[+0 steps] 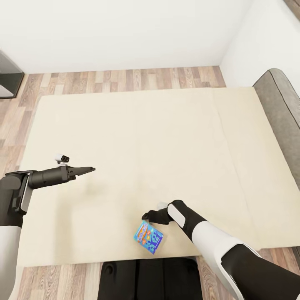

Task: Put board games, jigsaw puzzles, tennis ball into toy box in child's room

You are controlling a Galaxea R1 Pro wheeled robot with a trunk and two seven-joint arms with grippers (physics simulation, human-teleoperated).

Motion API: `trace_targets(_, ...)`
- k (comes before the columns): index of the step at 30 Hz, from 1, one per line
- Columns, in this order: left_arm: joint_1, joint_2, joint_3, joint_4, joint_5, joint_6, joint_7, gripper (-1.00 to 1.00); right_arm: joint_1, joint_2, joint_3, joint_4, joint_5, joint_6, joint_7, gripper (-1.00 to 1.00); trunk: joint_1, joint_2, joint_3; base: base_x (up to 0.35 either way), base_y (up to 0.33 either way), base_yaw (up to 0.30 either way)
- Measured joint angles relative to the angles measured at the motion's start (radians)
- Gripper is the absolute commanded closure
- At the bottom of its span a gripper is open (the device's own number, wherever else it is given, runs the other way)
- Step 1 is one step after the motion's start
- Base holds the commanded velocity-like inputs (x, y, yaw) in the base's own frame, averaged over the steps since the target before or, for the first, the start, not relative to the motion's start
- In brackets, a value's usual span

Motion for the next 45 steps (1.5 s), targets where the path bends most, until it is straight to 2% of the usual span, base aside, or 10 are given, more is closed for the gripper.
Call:
trace_targets(4, 0.000, 0.000, 0.000, 0.000, 0.000, 0.000, 0.000, -1.00, 0.000, 0.000, 0.004, 0.000, 0.006, -0.002, -0.024, -1.00, 0.000, 0.000, 0.007, 0.000, 0.000, 0.074)
trace_targets(14, 0.000, 0.000, 0.000, 0.000, 0.000, 0.000, 0.000, -1.00, 0.000, 0.000, 0.017, 0.002, 0.014, -0.039, -0.186, -1.00, 0.000, 0.000, 0.013, 0.000, 0.000, 0.033)
trace_targets(19, 0.000, 0.000, 0.000, 0.000, 0.000, 0.000, 0.000, -1.00, 0.000, 0.000, 0.018, 0.003, 0.014, -0.040, -0.241, -1.00, 0.000, 0.000, 0.013, 0.000, 0.000, 0.004)
trace_targets(27, 0.000, 0.000, 0.000, 0.000, 0.000, 0.000, 0.000, -1.00, 0.000, 0.000, 0.024, 0.003, 0.013, -0.039, -0.266, -1.00, 0.000, 0.000, 0.013, 0.000, 0.000, 0.000)
trace_targets(33, 0.000, 0.000, 0.000, 0.000, 0.000, 0.000, 0.000, -1.00, 0.000, 0.000, 0.053, 0.003, 0.013, -0.041, -0.268, -1.00, 0.000, 0.000, 0.014, 0.000, 0.000, 0.000)
trace_targets(45, 0.000, 0.000, 0.000, -0.001, 0.000, 0.000, 0.000, -1.00, 0.000, 0.000, 0.067, 0.003, 0.013, -0.042, -0.267, -1.00, 0.000, 0.000, 0.030, 0.000, 0.000, 0.000)
